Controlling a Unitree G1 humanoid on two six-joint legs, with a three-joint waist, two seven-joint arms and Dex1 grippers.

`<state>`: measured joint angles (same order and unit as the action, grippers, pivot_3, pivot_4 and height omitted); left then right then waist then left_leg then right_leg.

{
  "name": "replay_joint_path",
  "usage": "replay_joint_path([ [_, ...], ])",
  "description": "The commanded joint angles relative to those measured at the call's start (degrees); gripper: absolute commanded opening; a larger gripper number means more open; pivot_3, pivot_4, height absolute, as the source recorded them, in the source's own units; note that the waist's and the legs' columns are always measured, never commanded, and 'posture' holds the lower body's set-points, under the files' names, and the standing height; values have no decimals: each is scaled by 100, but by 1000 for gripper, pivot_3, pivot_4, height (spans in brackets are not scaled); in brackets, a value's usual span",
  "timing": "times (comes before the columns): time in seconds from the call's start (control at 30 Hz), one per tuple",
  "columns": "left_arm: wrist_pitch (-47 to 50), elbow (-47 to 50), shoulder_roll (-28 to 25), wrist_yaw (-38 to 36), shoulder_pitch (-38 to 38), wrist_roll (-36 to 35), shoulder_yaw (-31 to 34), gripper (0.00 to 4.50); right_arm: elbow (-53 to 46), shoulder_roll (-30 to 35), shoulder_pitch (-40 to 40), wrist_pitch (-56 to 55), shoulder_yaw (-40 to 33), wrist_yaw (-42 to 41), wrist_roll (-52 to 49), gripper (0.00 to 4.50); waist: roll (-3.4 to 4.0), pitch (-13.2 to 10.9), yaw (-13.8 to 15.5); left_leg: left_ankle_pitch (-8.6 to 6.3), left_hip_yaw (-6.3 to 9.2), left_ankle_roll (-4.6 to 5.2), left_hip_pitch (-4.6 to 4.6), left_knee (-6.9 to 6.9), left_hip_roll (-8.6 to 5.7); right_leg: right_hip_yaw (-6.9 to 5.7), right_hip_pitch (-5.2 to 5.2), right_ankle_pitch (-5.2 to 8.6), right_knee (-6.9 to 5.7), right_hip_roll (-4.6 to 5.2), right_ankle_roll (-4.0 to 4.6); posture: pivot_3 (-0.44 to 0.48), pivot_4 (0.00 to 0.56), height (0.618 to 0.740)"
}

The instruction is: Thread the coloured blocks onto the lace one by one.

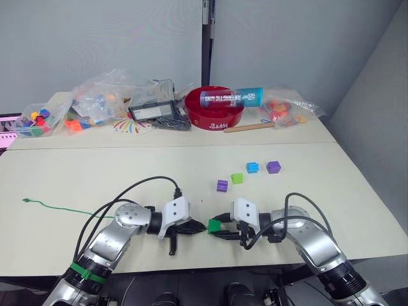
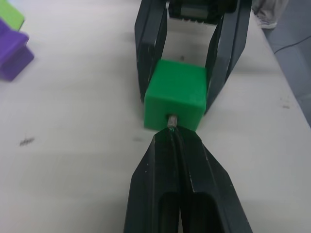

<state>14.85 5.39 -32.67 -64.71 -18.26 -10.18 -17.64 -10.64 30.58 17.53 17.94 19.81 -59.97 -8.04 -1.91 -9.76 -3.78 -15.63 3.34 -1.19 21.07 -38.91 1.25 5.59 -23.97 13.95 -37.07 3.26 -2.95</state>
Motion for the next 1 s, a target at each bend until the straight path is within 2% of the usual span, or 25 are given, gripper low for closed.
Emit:
replay_joint_path([
  [0.03, -33, 49, 173, -49, -136, -5, -188, 56, 74, 24, -31, 97, 96, 101, 126, 1157, 0, 0, 21, 0, 0, 0, 0, 0, -1, 0, 1, 0, 0, 1, 0, 0, 150, 740],
  [0.1, 128, 90, 169, -98, -128, -62, -178, 56, 76, 22, -22, 101, 100, 108, 126, 1157, -1, 0, 28, 0, 0, 0, -1, -2, -2, 0, 5, 0, 1, 2, -1, 0, 150, 740],
  [0.13, 195, 121, 146, -119, -125, -99, -141, 301, 79, 20, -17, 102, 101, 112, 127, 1157, 0, 1, 30, 0, 0, 0, -1, -2, -3, 0, 6, 0, 2, 2, -1, 0, 150, 740],
  [0.4, 277, 244, -177, -172, -160, -231, 312, 2810, 112, 17, -35, 63, 96, 121, 133, 1157, 0, 0, 2, 0, 1, 0, -1, -1, -1, 0, 2, 0, 1, 1, -1, 0, 150, 740],
  [0.6, -114, -89, -507, -349, -37, -149, 415, 2810, 161, 30, -29, 32, 65, 121, 128, 1157, 0, 0, -7, 0, 1, 0, 0, 0, -1, 0, -1, 0, 0, 1, 0, 0, 150, 740],
  [0.8, -425, -471, -356, -324, -83, 9, 239, 2810, 140, 47, -15, 52, 44, 118, 117, 1157, 0, 0, -1, 0, 1, 0, 0, 0, -1, -1, 0, 0, 0, 0, 0, 0, 150, 740],
  [1.0, -461, -543, -198, -416, -90, 5, 130, 1020, 66, 70, -51, 97, 44, 125, 107, 1157, 0, 1, 0, 0, 0, 0, -1, 0, -1, 0, 1, 0, 0, 1, 0, 0, 150, 740],
])
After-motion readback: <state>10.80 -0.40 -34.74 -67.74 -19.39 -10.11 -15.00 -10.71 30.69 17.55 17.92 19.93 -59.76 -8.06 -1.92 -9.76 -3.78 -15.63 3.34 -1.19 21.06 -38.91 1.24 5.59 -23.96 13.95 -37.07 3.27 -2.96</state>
